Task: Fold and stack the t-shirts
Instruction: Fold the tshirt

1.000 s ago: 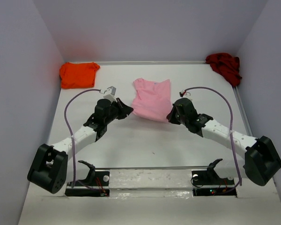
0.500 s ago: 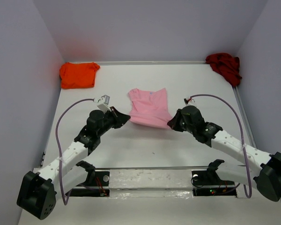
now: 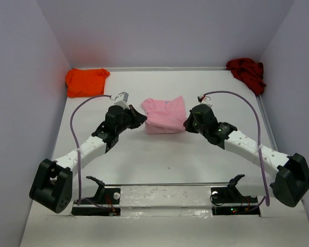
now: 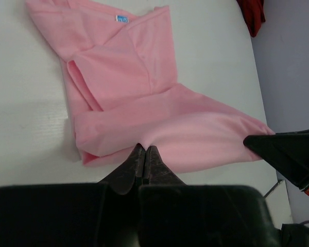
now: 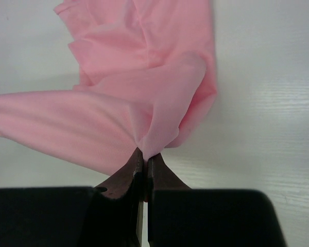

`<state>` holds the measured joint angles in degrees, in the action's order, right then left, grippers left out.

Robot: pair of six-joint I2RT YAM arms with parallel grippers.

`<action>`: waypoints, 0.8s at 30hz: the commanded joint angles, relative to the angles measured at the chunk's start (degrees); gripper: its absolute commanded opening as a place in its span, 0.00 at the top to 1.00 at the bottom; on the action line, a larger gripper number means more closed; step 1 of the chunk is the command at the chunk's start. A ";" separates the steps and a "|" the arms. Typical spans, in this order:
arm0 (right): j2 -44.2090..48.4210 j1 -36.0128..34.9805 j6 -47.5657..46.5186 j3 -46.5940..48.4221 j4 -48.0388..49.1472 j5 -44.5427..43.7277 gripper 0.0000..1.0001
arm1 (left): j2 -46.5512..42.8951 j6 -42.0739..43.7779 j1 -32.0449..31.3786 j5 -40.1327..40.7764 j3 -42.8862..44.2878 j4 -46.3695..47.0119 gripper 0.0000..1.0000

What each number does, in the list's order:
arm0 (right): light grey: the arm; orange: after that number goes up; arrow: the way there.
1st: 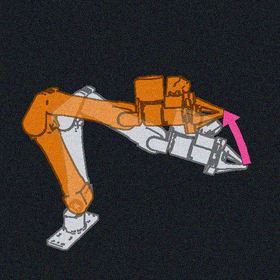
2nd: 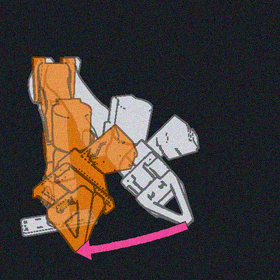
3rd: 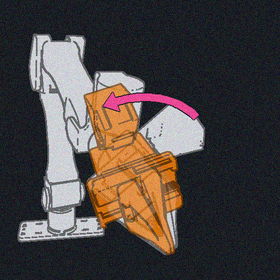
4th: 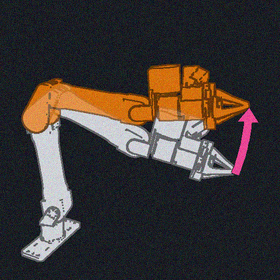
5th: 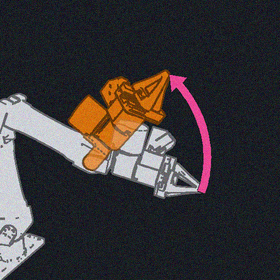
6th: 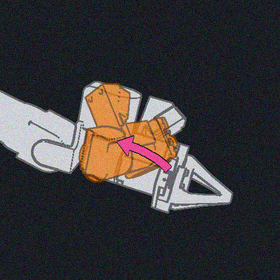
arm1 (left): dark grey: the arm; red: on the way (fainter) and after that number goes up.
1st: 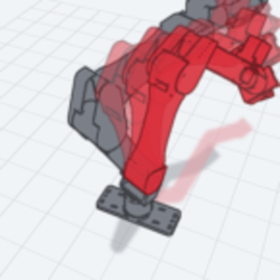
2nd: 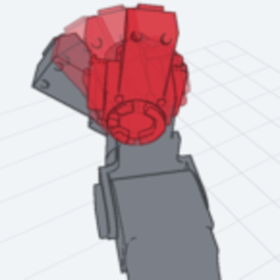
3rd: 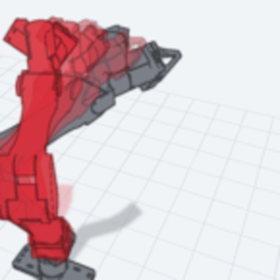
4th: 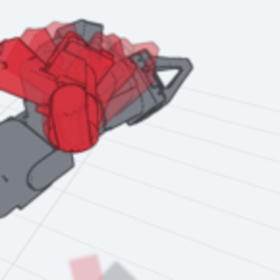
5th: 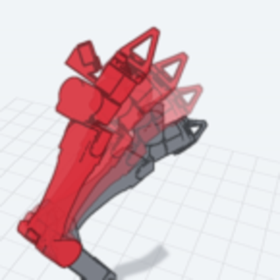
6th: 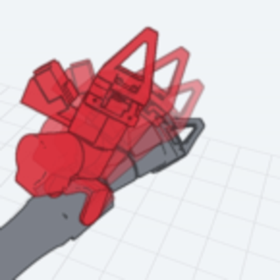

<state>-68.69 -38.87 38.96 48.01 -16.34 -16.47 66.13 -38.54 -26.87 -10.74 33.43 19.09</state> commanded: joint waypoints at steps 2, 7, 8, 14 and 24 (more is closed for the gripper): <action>-5.66 -0.06 -3.98 6.91 1.92 -6.20 1.00 | 6.46 3.56 0.51 1.34 8.31 4.02 1.00; -14.96 -0.06 -4.59 13.32 4.03 -8.48 1.00 | 13.23 4.71 0.86 0.81 15.07 4.02 1.00; -16.55 -0.06 -4.77 14.47 4.56 -9.01 1.00 | 15.15 4.79 1.12 0.81 16.13 4.02 1.00; -27.44 1.17 -5.82 24.83 5.70 -11.92 1.00 | 21.31 4.62 2.17 0.02 22.45 4.20 1.00; -35.46 5.20 -7.41 34.25 5.70 -17.98 1.00 | 30.72 3.21 7.18 -2.88 30.64 6.22 1.00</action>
<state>-104.53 -35.88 31.75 79.09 -13.28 -29.52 95.72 -35.03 -21.67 -11.46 60.53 21.67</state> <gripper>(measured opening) 0.038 0.025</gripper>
